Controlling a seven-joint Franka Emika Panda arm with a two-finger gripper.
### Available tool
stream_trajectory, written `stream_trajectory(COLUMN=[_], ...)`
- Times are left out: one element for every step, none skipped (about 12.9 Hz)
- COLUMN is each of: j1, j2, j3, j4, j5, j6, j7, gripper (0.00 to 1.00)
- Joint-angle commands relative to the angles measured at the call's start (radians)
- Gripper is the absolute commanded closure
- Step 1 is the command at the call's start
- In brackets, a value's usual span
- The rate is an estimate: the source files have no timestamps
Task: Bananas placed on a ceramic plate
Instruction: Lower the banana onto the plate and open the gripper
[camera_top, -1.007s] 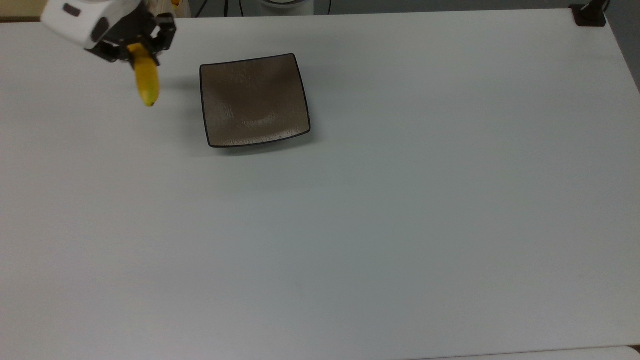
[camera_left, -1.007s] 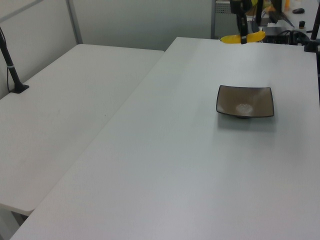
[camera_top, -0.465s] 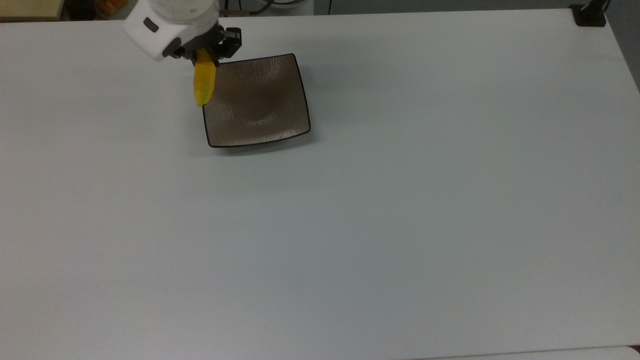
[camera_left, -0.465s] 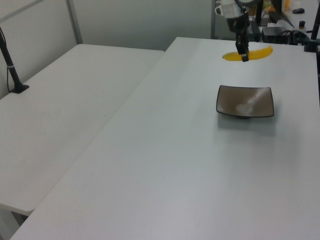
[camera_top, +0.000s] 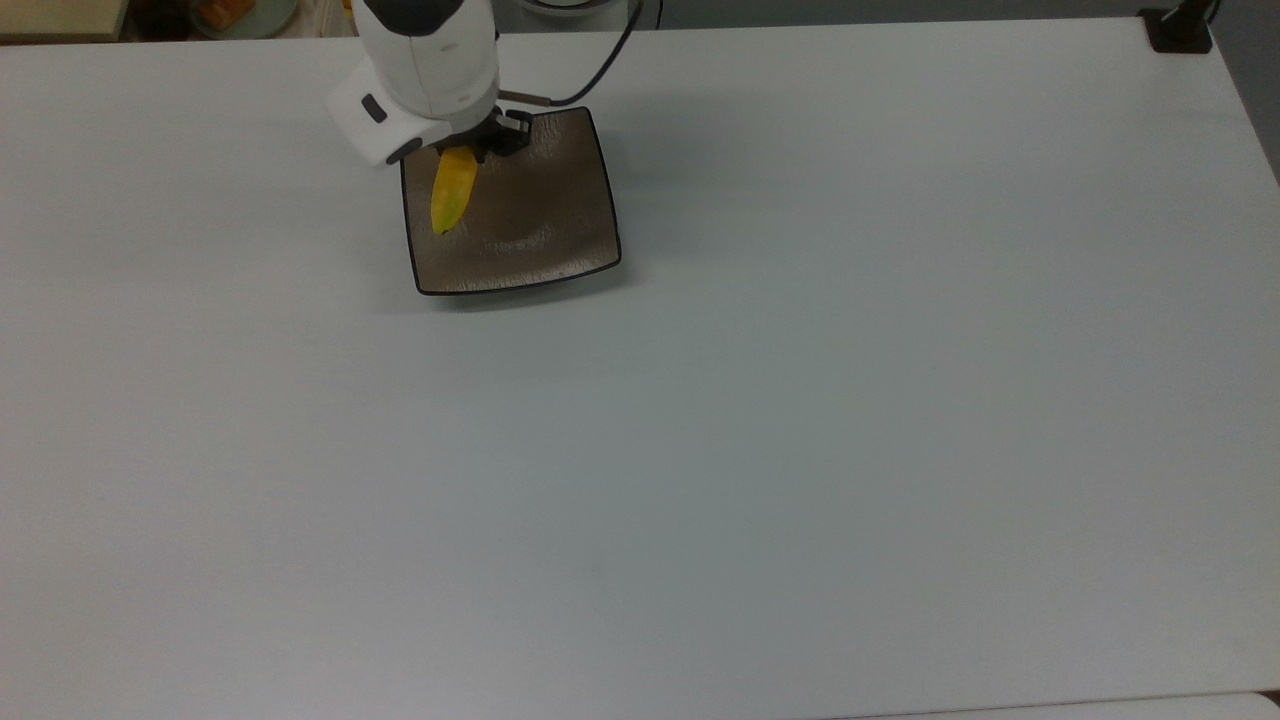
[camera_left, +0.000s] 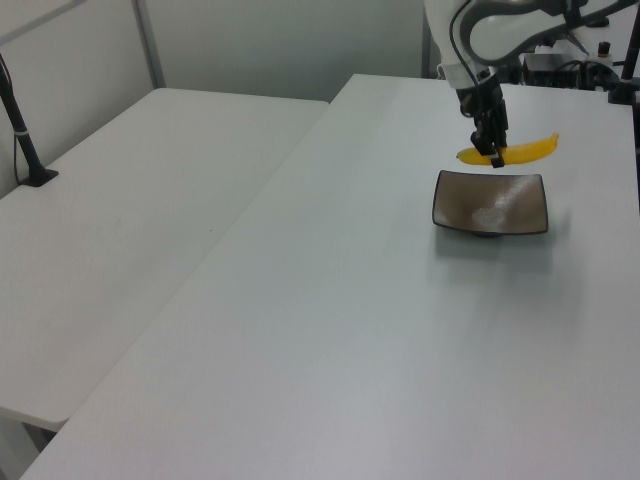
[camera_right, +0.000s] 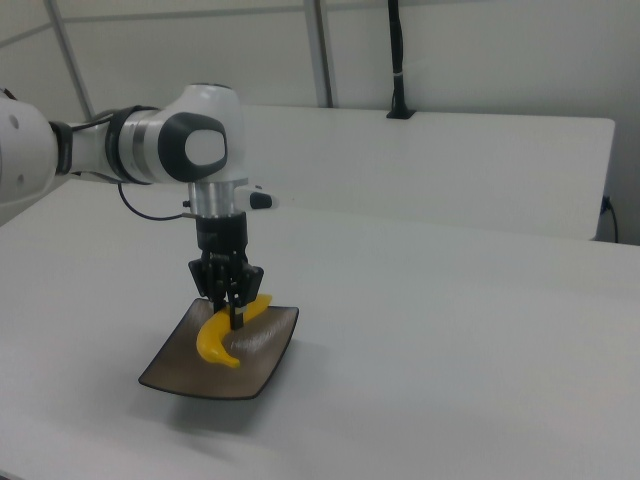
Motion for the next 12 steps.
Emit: stream_trajectory(j1=[0.024,0.026,0.026,0.024,0.026,0.026,0.024,0.024,0.024,0.024,0.024,0.024], j2=[-0.022,-0.011,-0.006,0.006,0.012,0.015,0.017,0.027,0.037,0.043,0.043,0.044], j3=[-0.006,-0.006,-0.006,-0.006,-0.006,-0.006,-0.006,-0.004,-0.006,-0.006,-0.006,-0.004], j4=[-0.084,-0.098,-0.109,-0.117,-0.117,-0.117,-0.118,-0.118,-0.117,-0.117,-0.117,-0.117], j5=[0.012,0.012,0.015,0.024,0.044,0.062,0.070,0.076,0.081,0.091,0.098,0.099], j6=[0.088,0.101,0.122,0.137,0.147,0.157,0.165,0.168,0.171,0.173,0.176,0.176], j7=[0.092,0.125,0.171,0.208,0.230,0.247,0.259,0.282,0.299,0.300,0.300,0.300], gripper=[0.97,0.97,0.97,0.97,0.97,0.95,0.94,0.91,0.89,0.83,0.77,0.68])
